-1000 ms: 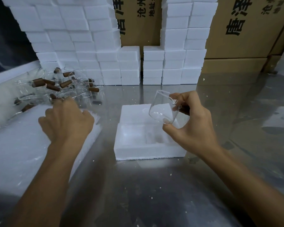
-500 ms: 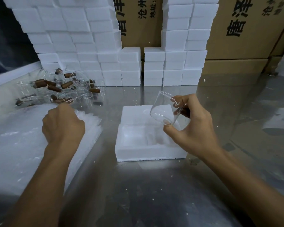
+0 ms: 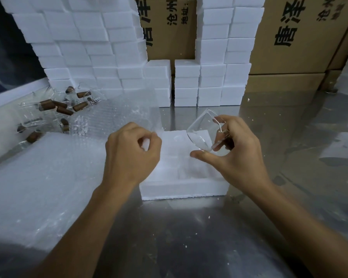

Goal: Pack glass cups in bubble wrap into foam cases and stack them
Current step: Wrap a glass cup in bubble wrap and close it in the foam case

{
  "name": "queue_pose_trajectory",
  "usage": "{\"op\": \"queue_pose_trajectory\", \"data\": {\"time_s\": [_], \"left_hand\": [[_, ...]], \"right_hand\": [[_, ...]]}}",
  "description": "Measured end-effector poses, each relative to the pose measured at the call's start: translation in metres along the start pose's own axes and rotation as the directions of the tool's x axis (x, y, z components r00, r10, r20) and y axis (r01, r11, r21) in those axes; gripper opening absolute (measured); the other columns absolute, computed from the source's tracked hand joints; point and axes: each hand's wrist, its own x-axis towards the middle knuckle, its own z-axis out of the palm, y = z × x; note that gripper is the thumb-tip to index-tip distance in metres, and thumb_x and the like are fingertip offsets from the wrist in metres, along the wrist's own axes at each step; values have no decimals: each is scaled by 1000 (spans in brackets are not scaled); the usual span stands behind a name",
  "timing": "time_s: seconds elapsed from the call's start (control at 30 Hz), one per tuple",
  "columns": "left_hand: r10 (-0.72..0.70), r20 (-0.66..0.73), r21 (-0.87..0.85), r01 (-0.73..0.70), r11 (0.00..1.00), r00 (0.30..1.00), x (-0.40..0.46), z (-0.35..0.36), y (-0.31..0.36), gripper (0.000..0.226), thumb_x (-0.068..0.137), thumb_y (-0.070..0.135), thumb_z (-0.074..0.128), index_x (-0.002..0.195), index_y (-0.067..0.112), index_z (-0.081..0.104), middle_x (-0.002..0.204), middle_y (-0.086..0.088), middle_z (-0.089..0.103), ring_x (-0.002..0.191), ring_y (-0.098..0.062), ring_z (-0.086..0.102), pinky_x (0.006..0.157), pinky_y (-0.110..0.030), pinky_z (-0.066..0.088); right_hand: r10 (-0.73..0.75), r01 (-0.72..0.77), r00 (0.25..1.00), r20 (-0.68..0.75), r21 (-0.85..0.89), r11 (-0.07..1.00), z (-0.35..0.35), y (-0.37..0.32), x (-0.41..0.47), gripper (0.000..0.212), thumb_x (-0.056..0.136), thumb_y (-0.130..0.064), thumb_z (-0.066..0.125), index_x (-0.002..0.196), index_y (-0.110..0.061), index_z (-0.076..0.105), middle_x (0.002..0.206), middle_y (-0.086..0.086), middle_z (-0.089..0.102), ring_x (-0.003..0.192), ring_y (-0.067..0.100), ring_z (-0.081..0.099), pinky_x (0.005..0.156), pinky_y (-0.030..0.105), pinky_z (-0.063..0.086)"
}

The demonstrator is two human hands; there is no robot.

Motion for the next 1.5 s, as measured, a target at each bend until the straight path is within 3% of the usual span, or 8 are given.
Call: {"op": "queue_pose_trajectory", "data": {"time_s": [0.13, 0.27, 0.4, 0.67, 0.87, 1.13, 1.33, 1.5], "left_hand": [[-164, -43, 84, 167, 982, 986, 1, -1, -5, 43, 88, 28, 72, 51, 11, 59, 49, 1, 55, 46, -18, 51, 55, -25, 36], [-216, -30, 112, 218, 969, 976, 3, -5, -3, 8, 82, 6, 75, 75, 9, 74, 73, -5, 67, 59, -12, 53, 59, -18, 36], [-243, -22, 137, 244, 960, 970, 1, -5, -4, 15, 87, 1, 62, 88, 6, 76, 86, -13, 72, 71, -27, 61, 73, -37, 50], [-282, -77, 123, 290, 949, 956, 1, -8, 0, 25, 87, 3, 56, 99, 8, 76, 89, -14, 75, 65, -24, 57, 73, -28, 40], [-266, -56, 131, 271, 954, 962, 2, -11, 0, 36, 82, -7, 59, 112, 8, 74, 121, -10, 70, 102, -33, 67, 88, -39, 51], [81, -253, 69, -66, 995, 964, 4, -12, 9, 11, 87, 18, 75, 90, 8, 79, 92, -5, 76, 80, -27, 68, 69, -37, 53], [-52, -68, 218, 66, 974, 996, 4, -18, 4, 23, 84, -8, 68, 94, 10, 78, 101, -5, 72, 78, -31, 65, 64, -43, 56], [-142, 137, 269, 101, 958, 980, 4, -15, 8, 52, 82, -13, 56, 126, 14, 67, 136, -1, 60, 105, -37, 64, 84, -48, 52]], "right_hand": [[-7, 7, 1000, 0, 59, 998, -1, -2, 0, 49, 57, -41, 86, 76, -14, 49, 126, 7, 58, 65, 14, 59, 63, 5, 40], [-8, 11, 1000, -29, 97, 995, 1, 0, 0, 38, 65, -32, 84, 76, -14, 52, 125, 7, 54, 71, -4, 54, 62, 6, 41], [20, -19, 1000, -18, 86, 996, 3, 5, -1, 25, 79, -22, 79, 78, -13, 56, 126, 9, 52, 79, -12, 48, 65, 8, 41], [96, -91, 995, -19, 199, 976, 7, 0, -1, 23, 84, -23, 75, 74, -27, 55, 124, 4, 53, 65, -3, 56, 61, 7, 38], [97, -97, 995, 11, 207, 973, 7, -5, -3, 22, 83, -27, 75, 73, -28, 55, 125, 3, 53, 64, -3, 56, 60, 9, 38], [81, -72, 996, -34, 211, 975, 6, -9, -2, 20, 82, -35, 71, 76, -21, 58, 123, 1, 52, 71, 2, 56, 59, 16, 41], [96, -89, 995, -28, 191, 978, 4, -6, -3, 21, 82, -34, 72, 77, -21, 57, 123, 1, 51, 77, -1, 57, 61, 13, 42], [148, -144, 989, 0, 233, 962, 4, -11, -3, 22, 80, -45, 67, 75, -26, 58, 126, 0, 53, 75, 0, 59, 62, 10, 41]]}}
